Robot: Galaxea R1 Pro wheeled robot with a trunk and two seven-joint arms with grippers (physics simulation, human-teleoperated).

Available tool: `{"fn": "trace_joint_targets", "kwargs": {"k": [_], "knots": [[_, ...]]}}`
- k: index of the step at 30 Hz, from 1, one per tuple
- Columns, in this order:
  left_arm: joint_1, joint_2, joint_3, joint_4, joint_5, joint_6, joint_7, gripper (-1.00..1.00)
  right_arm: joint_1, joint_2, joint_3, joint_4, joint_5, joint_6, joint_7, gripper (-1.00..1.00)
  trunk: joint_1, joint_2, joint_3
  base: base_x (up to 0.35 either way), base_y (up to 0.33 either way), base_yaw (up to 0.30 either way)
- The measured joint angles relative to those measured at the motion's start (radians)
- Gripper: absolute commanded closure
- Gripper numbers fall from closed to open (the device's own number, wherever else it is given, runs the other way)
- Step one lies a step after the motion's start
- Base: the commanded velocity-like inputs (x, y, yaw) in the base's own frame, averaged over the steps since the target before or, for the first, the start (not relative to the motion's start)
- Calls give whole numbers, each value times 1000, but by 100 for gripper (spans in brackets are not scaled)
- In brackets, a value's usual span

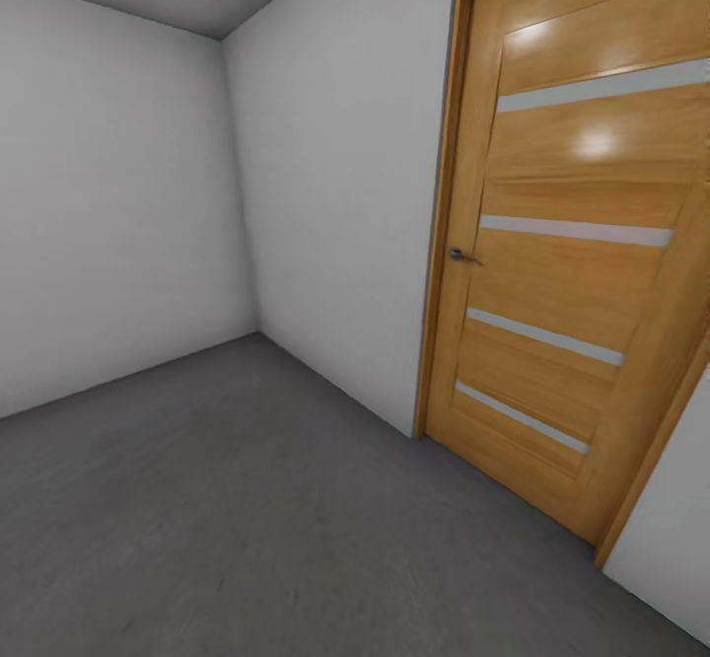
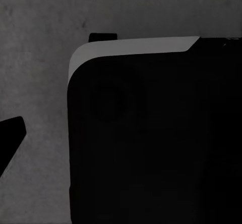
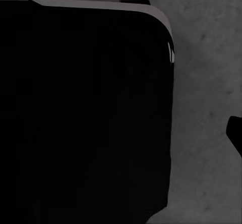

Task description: Move the two storage containers from the living room to the garage. In the garage, place one container on the floor and stack the other container on top of it (either order is fine).

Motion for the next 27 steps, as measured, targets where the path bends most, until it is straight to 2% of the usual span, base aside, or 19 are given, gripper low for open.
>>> {"fn": "trace_joint_targets", "kwargs": {"k": [10,27], "knots": [[0,0,2,2,1,-67,3,-100,0,2,7,0,3,-1,0,-100,0,0,0,9,7,-5],[0,0,2,3,2,-71,6,-100,0,4,6,0,7,-1,0,-100,0,0,0,0,0,0]]}}
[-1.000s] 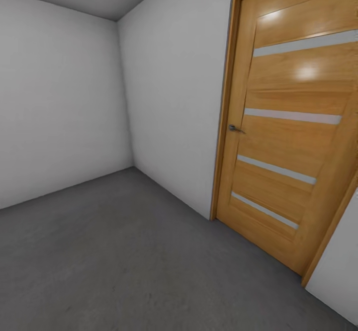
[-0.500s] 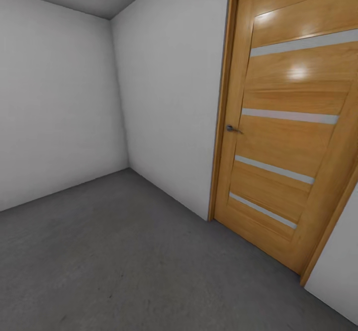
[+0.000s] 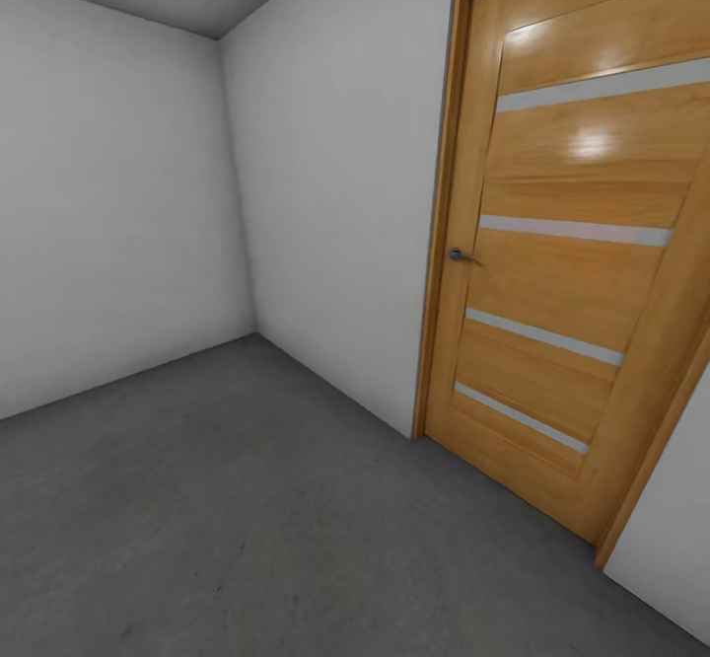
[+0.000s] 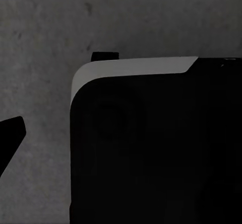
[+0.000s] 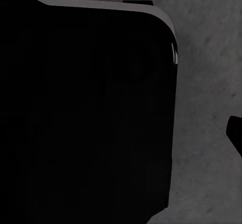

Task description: Move the two storage containers from the living room to the garage. In the garage, place one container on the floor and stack the other container on top of it (either order is fine).

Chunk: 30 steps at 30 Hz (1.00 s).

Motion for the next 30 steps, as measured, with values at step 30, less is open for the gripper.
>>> {"fn": "trace_joint_targets", "kwargs": {"k": [30], "knots": [[0,-1,-1,0,-1,0,-1,-100,0,-3,-1,0,-6,-46,0,-100,0,0,14,0,0,-160]]}}
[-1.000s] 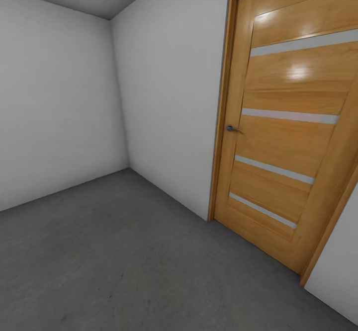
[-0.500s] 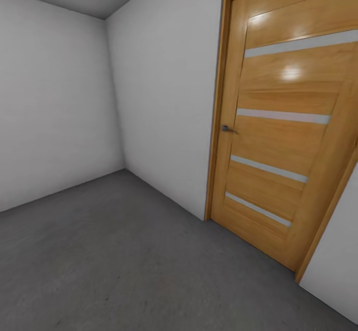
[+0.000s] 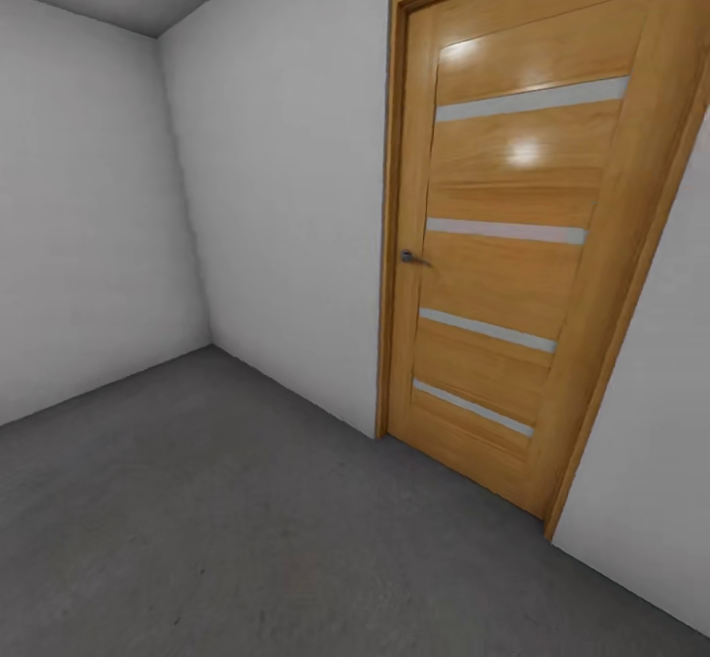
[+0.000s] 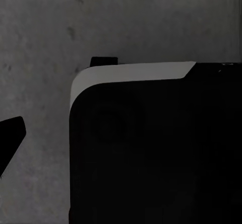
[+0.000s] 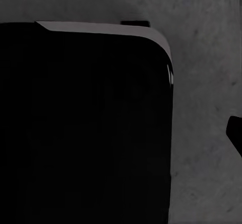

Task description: Move the two storage containers from the living room to the garage. In the garage, place one container on the floor and stack the other container on top of it (either order is fine).

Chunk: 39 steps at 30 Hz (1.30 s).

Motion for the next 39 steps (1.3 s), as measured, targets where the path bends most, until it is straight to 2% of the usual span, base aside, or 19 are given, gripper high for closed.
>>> {"fn": "trace_joint_targets", "kwargs": {"k": [10,16,39], "knots": [[0,0,-1,1,-1,0,-1,-100,0,0,1,0,0,0,0,-100,0,0,8,11,2,-248],[0,0,-3,1,-2,-1,-3,-100,0,-1,1,0,0,0,0,-100,-1,0,13,226,99,-231],[0,0,-5,3,-3,-2,-4,-100,0,-1,5,0,6,1,0,-100,-1,0,15,312,182,-12]]}}
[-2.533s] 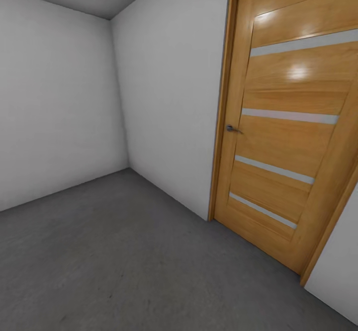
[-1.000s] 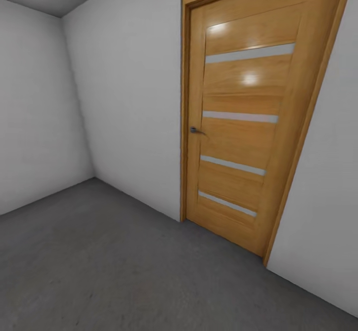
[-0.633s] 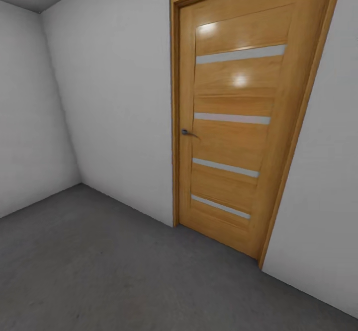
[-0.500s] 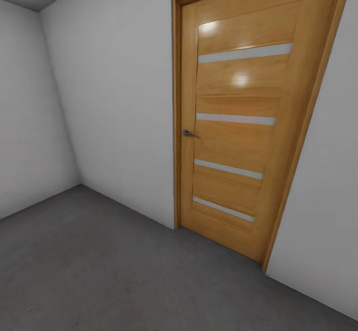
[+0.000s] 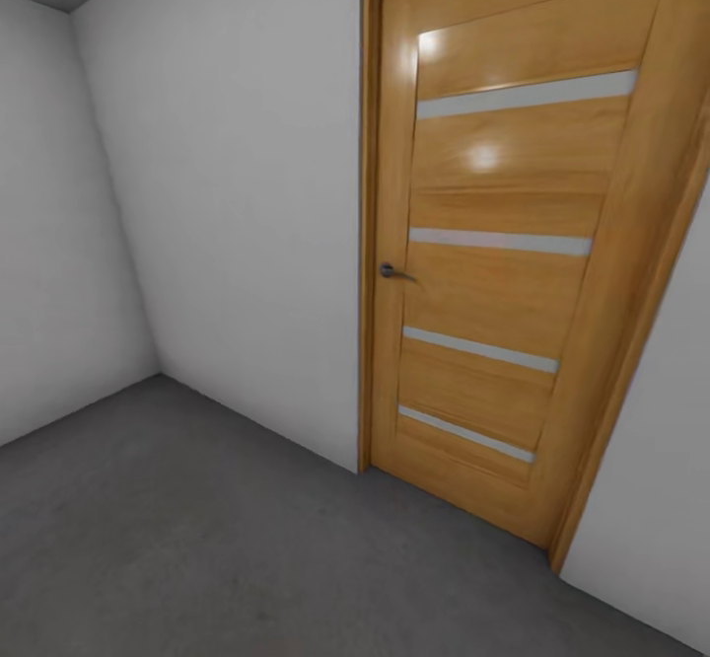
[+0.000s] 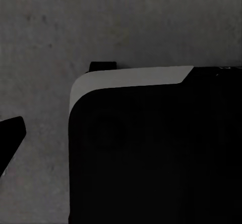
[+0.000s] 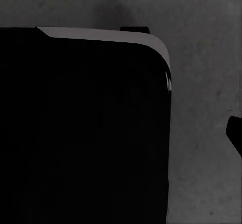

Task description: Move the two storage containers from the living room to the garage. In the garage, place one container on the floor and stack the other container on top of it (either order is fine).

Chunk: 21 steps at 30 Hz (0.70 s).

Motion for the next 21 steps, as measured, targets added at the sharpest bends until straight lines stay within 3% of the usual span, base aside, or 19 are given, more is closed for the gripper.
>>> {"fn": "trace_joint_targets", "kwargs": {"k": [5,21], "knots": [[0,0,0,0,0,0,0,-100,0,1,-4,0,-5,-1,0,-100,0,0,1,314,186,-96],[0,0,0,0,0,1,0,-100,0,1,-7,0,-7,0,0,-100,0,0,13,313,186,-229]]}}
